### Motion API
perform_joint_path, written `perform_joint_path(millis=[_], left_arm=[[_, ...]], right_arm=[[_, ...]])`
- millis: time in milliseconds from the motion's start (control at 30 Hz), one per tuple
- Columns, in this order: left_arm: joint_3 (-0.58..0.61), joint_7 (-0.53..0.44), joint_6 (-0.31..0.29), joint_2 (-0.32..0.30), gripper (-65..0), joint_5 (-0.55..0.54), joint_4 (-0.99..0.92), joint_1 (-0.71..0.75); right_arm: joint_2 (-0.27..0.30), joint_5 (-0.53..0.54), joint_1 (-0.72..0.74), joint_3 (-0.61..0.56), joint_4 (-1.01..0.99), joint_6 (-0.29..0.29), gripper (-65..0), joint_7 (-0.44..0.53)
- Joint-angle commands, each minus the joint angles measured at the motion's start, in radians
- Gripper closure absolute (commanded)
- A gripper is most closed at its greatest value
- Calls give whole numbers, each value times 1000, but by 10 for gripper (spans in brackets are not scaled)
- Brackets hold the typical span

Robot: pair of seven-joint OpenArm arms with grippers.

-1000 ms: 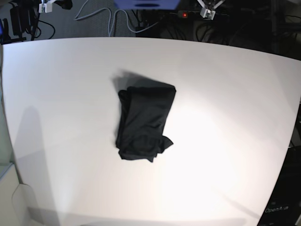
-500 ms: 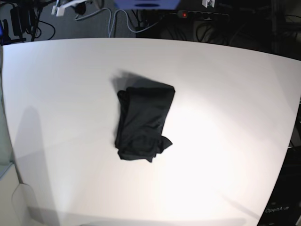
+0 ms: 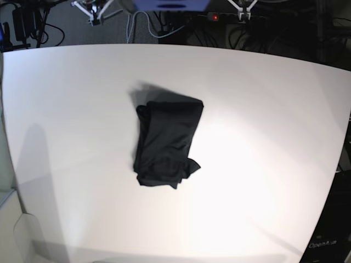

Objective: Fold the T-shirt properly

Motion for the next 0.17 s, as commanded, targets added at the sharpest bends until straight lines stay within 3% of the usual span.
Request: perform_joint_path(millis=[0,133], left_arm=[[0,23,11,16,-60,1,0,-6],[3,73,46,43,-61,1,0,-10]], right_arm=[[8,10,-26,1,-13,-14,-55,-32],[8,10,-22,-7,-12,-64,-55,-38]])
